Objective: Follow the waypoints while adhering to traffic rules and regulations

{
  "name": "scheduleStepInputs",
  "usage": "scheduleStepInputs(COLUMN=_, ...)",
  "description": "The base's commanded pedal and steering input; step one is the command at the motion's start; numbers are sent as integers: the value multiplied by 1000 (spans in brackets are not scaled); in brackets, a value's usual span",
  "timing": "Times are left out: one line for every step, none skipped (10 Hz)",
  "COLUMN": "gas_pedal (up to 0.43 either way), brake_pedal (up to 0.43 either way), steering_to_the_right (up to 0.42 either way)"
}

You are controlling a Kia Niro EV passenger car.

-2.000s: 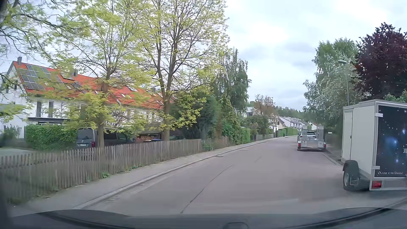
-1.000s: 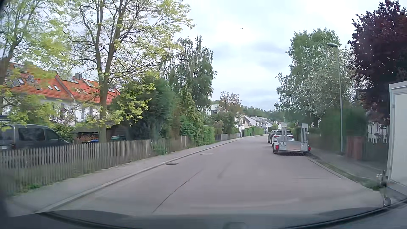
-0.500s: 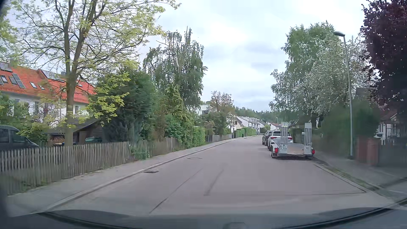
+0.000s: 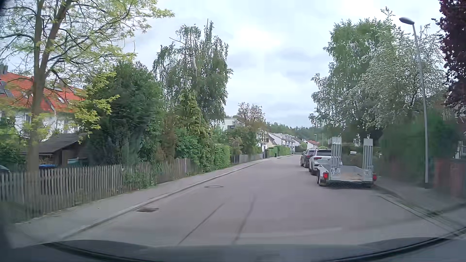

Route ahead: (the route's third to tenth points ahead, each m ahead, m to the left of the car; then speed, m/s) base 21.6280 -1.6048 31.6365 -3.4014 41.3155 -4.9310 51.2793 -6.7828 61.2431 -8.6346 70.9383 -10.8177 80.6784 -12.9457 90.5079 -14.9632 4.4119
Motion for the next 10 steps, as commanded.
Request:
scheduleStepInputs(gas_pedal=110, brake_pedal=0, steering_to_the_right=31)
scheduleStepInputs(gas_pedal=110, brake_pedal=0, steering_to_the_right=34)
scheduleStepInputs(gas_pedal=110, brake_pedal=0, steering_to_the_right=34)
scheduleStepInputs(gas_pedal=110, brake_pedal=0, steering_to_the_right=34)
scheduleStepInputs(gas_pedal=110, brake_pedal=0, steering_to_the_right=33)
scheduleStepInputs(gas_pedal=110, brake_pedal=0, steering_to_the_right=33)
scheduleStepInputs(gas_pedal=110, brake_pedal=0, steering_to_the_right=33)
scheduleStepInputs(gas_pedal=110, brake_pedal=0, steering_to_the_right=30)
scheduleStepInputs(gas_pedal=79, brake_pedal=0, steering_to_the_right=27)
scheduleStepInputs(gas_pedal=79, brake_pedal=0, steering_to_the_right=24)
